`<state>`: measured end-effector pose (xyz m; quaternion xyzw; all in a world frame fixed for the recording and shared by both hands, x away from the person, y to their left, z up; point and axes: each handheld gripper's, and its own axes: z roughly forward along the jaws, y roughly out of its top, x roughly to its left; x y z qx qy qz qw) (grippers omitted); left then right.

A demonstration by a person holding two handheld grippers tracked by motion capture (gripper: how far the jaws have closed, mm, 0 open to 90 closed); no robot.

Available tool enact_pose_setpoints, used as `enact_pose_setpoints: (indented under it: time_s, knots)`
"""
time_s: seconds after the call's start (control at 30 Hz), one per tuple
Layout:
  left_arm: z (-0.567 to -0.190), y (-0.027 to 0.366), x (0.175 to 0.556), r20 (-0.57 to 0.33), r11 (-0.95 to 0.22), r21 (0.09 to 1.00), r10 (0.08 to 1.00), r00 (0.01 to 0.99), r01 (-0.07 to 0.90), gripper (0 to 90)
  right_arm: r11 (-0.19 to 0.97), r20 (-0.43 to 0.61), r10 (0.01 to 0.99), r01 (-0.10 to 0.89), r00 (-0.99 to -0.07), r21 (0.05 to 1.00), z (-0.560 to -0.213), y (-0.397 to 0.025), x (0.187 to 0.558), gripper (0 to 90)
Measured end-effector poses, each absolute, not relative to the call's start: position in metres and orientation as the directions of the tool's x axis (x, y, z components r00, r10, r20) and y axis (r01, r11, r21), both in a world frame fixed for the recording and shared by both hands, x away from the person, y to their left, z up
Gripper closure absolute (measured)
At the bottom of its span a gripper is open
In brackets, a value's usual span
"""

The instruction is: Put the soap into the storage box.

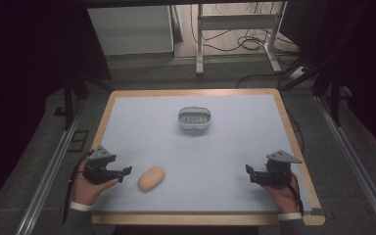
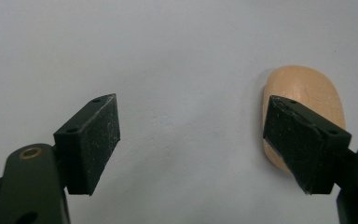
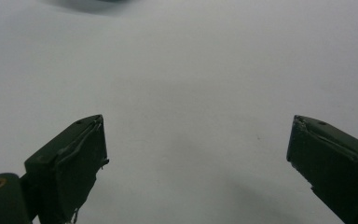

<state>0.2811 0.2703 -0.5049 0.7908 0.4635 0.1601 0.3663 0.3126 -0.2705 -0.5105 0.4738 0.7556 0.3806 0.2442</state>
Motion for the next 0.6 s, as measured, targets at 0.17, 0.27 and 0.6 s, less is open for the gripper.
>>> enact_pose_setpoints:
  time_s: [0.17, 0.27, 0.6]
  knots:
    - [-0.5057, 0.2694, 0.2814, -0.084, -0.308, 0.723, 0.849, 0.521, 0.618, 19.1, 0.257, 0.000, 0.901, 0.533, -0.434, 0.806, -0.5103, -0.2749, 0.3115, 6.2]
    - [-0.5053, 0.2680, 0.2805, -0.079, -0.314, 0.721, 0.848, 0.524, 0.617, 19.1, 0.259, -0.007, 0.901, 0.526, -0.433, 0.810, -0.5084, -0.2762, 0.3106, 6.2]
    - [-0.5028, 0.2672, 0.2774, -0.069, -0.320, 0.723, 0.848, 0.526, 0.612, 19.1, 0.262, -0.008, 0.901, 0.531, -0.433, 0.806, -0.5100, -0.2789, 0.3130, 6.9]
